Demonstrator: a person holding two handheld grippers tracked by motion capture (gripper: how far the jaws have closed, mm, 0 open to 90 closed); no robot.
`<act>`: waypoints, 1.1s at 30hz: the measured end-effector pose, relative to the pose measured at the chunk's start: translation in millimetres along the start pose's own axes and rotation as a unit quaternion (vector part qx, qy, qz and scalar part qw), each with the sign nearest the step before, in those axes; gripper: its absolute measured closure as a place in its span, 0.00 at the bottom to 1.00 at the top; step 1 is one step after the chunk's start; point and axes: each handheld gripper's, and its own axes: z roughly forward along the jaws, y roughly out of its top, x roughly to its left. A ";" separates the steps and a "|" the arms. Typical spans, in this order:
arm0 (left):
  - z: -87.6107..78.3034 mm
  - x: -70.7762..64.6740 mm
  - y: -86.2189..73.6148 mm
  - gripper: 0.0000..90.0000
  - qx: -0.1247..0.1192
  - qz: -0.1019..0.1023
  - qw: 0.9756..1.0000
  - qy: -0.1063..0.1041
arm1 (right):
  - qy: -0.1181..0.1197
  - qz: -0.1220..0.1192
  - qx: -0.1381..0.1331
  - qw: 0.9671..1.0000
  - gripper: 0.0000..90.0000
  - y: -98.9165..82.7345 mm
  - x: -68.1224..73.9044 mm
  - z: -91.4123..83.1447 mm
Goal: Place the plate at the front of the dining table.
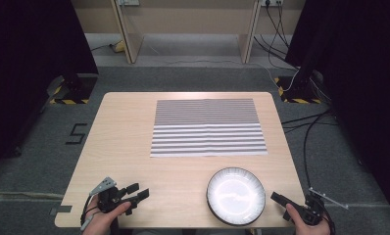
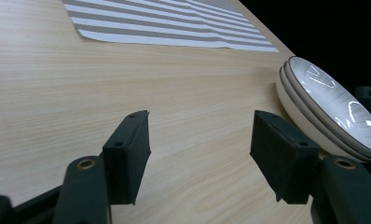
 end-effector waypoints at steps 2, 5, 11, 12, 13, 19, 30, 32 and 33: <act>3.1 -5.2 0.4 0.41 0.004 0.002 1.000 -0.008 | 0.003 -0.003 0.007 1.000 0.65 1.5 2.1 -1.5; 7.5 -13.1 1.5 0.41 0.011 0.009 1.000 -0.021 | 0.007 -0.014 0.013 1.000 0.69 3.4 6.3 -2.8; 17.7 -26.2 7.3 0.41 0.021 0.020 0.999 -0.043 | 0.014 -0.026 0.032 0.999 0.77 9.7 17.1 -4.3; 19.7 -28.0 8.8 0.41 0.022 0.023 0.998 -0.045 | 0.012 -0.034 0.038 0.999 0.78 11.7 19.5 -4.1; 21.5 -29.8 10.4 0.41 0.023 0.025 0.998 -0.048 | 0.012 -0.038 0.044 0.998 0.79 13.4 21.5 -3.8; 31.7 -39.4 18.4 0.42 0.029 0.032 0.997 -0.062 | 0.006 -0.054 0.069 0.996 0.80 20.0 28.5 0.4; 58.4 -63.9 26.8 0.43 0.046 0.041 0.994 -0.094 | 0.006 -0.067 0.091 0.994 0.85 22.3 35.5 7.9; 64.2 -69.1 27.2 0.43 0.051 0.045 0.993 -0.100 | 0.006 -0.070 0.096 0.993 0.87 22.7 36.4 9.3; 64.2 -69.1 27.2 0.44 0.051 0.045 0.993 -0.100 | 0.002 -0.072 0.100 0.992 0.88 23.0 37.1 10.3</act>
